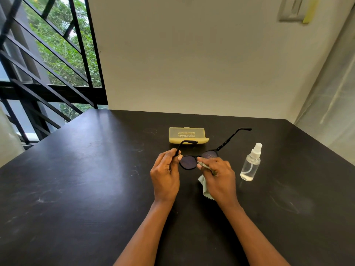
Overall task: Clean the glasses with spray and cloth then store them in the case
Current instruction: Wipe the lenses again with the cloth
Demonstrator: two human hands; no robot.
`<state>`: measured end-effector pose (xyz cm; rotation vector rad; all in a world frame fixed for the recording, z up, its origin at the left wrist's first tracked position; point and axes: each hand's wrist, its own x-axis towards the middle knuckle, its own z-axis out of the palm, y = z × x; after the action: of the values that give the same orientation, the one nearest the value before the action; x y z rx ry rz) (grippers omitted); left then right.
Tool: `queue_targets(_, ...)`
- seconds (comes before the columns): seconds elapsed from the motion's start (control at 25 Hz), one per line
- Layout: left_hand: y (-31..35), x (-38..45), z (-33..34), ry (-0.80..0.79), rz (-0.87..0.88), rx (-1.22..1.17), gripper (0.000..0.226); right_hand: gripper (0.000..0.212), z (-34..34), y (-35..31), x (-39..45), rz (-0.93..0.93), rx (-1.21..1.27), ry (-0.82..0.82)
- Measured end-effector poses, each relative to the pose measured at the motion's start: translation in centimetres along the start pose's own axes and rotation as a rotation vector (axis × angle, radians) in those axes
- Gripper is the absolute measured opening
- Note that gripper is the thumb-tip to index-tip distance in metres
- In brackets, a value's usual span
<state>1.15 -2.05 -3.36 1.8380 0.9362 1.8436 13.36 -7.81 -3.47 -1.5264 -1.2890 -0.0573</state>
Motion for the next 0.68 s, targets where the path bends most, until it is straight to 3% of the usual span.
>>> queue_targets(0.16, 0.2, 0.1, 0.0, 0.008, -0.017, -0.003, 0.026, 0.026, -1.4, -0.6, 0.7, 0.336, 0.302, 0.096)
queue_targets(0.36, 0.1, 0.2, -0.1, 0.015, -0.049, -0.022, 0.026, 0.017, -2.1, -0.2, 1.2, 0.457, 0.406, 0.223)
queue_targets(0.56, 0.1, 0.2, -0.1, 0.019, -0.064, -0.027, 0.025, 0.007, -2.0, 0.3, 1.3, 0.416, 0.352, 0.232)
queue_targets(0.68, 0.0, 0.2, 0.0, 0.018, -0.067, -0.028, 0.025, 0.017, -1.9, 0.3, 1.0, 0.154, 0.112, 0.210)
